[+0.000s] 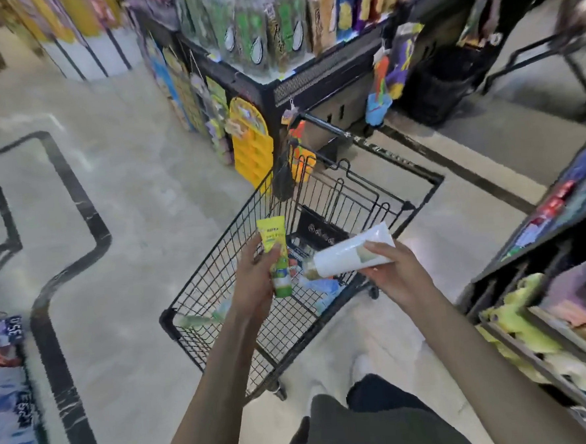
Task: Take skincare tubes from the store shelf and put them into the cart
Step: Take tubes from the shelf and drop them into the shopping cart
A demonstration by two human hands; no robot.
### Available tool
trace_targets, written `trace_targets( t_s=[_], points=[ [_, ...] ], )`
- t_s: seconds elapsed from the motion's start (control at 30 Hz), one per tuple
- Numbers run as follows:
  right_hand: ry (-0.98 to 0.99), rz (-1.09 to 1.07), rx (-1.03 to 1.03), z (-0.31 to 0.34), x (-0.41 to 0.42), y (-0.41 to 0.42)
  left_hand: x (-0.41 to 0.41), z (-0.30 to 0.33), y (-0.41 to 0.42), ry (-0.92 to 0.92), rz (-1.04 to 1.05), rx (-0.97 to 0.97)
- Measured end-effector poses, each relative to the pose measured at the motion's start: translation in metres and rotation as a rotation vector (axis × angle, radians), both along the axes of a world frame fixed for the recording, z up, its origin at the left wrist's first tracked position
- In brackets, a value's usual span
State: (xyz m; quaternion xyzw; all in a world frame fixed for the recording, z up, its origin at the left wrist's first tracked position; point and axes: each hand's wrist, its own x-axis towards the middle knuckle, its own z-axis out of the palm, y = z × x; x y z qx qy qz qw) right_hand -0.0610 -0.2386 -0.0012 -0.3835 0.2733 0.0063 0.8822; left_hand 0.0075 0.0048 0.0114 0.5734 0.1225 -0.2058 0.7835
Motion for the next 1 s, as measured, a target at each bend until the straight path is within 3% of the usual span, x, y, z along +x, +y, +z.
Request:
trace_targets(
  t_s=[0.27, 0.47, 0.67, 1.0],
  points=[
    [-0.021, -0.423, -0.054, 0.027, -0.088, -0.044, -0.035, 0.016, -0.081, -0.07, -0.291, -0.002],
    [-0.026, -0.642, -0.214, 0.047, -0.179, -0.076, -0.094, 0.03, -0.154, -0.096, -0.539, -0.075],
    [0.058, -0.694, -0.314, 0.068, -0.289, -0.103, -0.189, 0.034, -0.216, -0.07, -0.713, -0.105],
    [0.123, -0.779, -0.229, 0.088, -0.47, -0.132, -0.344, 0.045, -0.28, -0.123, -0.917, -0.084]
  ],
)
